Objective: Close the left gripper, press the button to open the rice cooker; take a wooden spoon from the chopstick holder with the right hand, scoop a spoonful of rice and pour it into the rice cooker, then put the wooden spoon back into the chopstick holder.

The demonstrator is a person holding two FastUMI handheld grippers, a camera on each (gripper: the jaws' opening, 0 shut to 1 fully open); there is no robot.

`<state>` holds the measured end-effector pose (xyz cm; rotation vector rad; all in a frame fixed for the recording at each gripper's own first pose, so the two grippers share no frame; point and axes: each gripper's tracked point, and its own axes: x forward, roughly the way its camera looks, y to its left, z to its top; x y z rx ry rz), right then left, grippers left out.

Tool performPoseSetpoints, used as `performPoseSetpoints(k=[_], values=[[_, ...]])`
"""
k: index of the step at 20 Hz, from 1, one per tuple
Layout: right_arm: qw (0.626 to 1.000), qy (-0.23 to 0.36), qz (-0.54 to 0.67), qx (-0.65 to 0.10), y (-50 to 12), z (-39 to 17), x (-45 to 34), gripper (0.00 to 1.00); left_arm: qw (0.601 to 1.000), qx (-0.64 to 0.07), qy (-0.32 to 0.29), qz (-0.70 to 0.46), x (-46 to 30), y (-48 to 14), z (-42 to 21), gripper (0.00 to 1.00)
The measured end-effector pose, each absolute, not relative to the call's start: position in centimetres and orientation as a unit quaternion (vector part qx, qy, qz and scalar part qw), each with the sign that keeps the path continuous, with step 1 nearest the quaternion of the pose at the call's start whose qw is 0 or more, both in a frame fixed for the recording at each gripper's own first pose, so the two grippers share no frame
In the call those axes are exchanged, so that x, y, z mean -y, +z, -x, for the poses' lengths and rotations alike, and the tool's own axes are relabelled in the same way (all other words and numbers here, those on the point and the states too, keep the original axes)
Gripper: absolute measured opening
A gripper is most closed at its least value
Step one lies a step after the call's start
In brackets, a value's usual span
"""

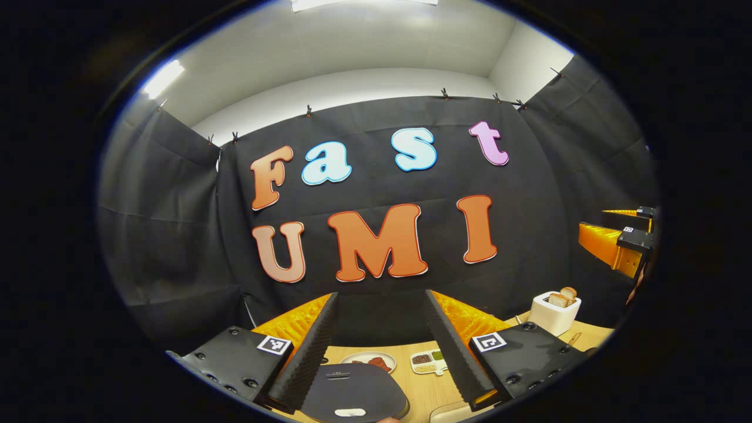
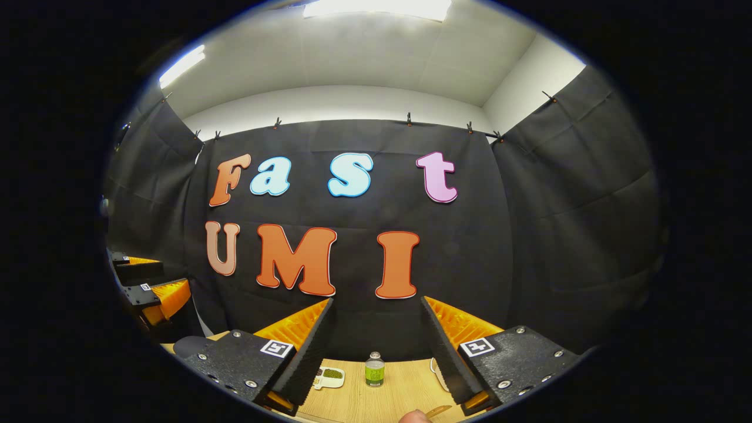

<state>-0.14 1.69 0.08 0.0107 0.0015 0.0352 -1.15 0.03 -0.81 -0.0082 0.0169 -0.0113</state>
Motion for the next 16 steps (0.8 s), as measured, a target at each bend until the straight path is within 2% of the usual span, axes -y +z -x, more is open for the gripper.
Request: performPoseSetpoints(k=[1,2,9,10,11,16], values=[[1.0,0.017,-0.005,-0.001,0.03,0.19,-1.63,0.88,1.0,-0.011,-0.007,0.003,0.03,-0.95,1.22,1.0],[1.0,0.016,-0.005,-0.002,0.0,0.15,-1.63,0.88,1.0,-0.011,-0.009,0.0,0.08,-0.84,1.25,0.96],[1.0,0.015,-0.007,-0.002,0.07,0.32,-1.65,0.88,1.0,-0.007,-0.008,-0.014,-0.05,-0.56,1.15,1.0],[1.0,0.015,-0.006,-0.002,0.1,0.38,-1.61,0.88,1.0,-0.011,-0.006,-0.016,-0.2,-0.66,1.09,0.89],[1.0,0.014,-0.005,-0.003,0.13,0.54,-1.56,0.88,1.0,-0.011,-0.008,-0.015,-0.27,-0.71,1.1,0.9],[1.0,0.011,-0.003,-0.006,-0.06,0.71,-1.14,0.88,1.0,-0.021,-0.011,-0.017,-0.44,-1.22,0.65,0.44]])
